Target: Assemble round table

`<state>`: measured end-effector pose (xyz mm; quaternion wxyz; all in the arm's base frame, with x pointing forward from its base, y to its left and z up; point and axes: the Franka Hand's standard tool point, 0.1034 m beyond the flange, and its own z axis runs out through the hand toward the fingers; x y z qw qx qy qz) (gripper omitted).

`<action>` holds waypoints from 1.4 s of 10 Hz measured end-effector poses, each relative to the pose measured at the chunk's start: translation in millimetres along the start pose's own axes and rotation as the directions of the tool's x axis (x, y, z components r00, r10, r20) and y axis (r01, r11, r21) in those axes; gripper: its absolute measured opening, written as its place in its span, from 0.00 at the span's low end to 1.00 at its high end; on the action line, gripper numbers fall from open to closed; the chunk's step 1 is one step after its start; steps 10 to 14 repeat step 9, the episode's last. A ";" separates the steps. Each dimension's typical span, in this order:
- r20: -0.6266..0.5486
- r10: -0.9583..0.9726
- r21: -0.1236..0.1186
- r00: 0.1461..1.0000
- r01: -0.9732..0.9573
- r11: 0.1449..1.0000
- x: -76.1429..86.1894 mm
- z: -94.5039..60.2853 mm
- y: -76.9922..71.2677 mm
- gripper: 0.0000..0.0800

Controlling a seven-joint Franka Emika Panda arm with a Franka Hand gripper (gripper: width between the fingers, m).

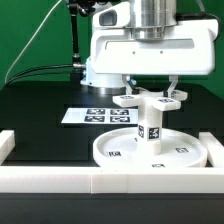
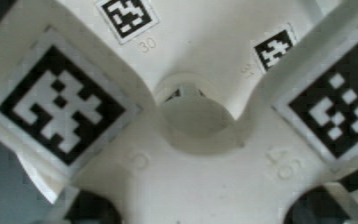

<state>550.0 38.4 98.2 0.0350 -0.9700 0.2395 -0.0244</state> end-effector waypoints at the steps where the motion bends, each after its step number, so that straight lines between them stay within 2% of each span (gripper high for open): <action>1: 0.001 -0.002 0.000 1.000 0.002 1.000 0.2 -0.2 0.2 0.55; 2: 0.001 -0.006 0.000 1.000 0.006 1.000 -0.2 0.4 0.0 0.55; 3: 0.009 -0.014 -0.002 1.000 0.014 1.000 -0.3 -3.4 1.8 0.73; 4: 0.020 -0.014 0.000 1.000 0.014 1.000 0.9 -17.1 4.8 0.79; 5: 0.024 -0.013 0.006 1.000 0.013 1.000 1.0 -29.3 3.1 0.79; 6: 0.019 -0.016 0.013 1.000 0.016 1.000 1.4 -34.5 0.3 0.81; 8: 0.024 -0.015 0.008 1.000 0.015 1.000 0.2 -29.8 1.8 0.81; 14: 0.024 -0.016 0.008 1.000 0.015 1.000 0.1 -29.8 1.7 0.81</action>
Offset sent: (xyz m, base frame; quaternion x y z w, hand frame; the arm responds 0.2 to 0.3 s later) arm -0.0143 -0.0223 0.0375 -0.0213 -0.0242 -0.0205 0.9993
